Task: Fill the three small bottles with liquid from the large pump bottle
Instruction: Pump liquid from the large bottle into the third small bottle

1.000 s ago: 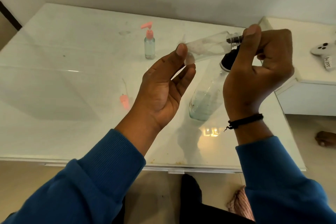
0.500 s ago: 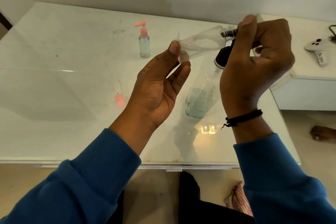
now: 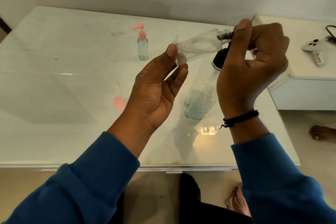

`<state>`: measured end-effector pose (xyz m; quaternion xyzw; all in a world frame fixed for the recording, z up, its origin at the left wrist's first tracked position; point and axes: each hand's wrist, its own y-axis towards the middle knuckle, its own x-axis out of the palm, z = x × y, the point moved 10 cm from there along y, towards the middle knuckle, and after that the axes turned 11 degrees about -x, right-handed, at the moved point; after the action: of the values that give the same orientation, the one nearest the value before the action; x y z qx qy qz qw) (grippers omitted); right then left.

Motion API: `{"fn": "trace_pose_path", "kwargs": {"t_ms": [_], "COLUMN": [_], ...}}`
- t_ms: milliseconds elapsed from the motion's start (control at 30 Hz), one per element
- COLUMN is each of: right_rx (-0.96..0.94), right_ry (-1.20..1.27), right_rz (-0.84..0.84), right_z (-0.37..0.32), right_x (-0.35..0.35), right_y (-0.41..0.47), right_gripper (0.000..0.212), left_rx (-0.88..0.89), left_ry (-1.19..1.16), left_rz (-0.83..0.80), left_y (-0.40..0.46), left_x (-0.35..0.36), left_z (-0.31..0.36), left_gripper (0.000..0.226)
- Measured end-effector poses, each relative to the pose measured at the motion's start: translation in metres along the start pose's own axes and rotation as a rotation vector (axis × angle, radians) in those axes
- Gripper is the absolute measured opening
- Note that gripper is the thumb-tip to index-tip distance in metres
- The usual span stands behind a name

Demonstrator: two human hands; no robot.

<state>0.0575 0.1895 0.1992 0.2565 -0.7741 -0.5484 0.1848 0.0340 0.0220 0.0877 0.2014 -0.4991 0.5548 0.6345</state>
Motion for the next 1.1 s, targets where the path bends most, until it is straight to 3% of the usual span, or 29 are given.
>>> {"fn": "trace_pose_path", "kwargs": {"t_ms": [1100], "right_rx": [0.012], "right_ry": [0.026], "right_rz": [-0.007], "right_z": [0.000], "right_x": [0.002], "right_y": [-0.001], "right_gripper": [0.033], "left_rx": [-0.001], "left_ry": [0.000], "left_rz": [0.012], "left_y": [0.000], "left_x": [0.000], "left_z": [0.000], "left_gripper": [0.035]}}
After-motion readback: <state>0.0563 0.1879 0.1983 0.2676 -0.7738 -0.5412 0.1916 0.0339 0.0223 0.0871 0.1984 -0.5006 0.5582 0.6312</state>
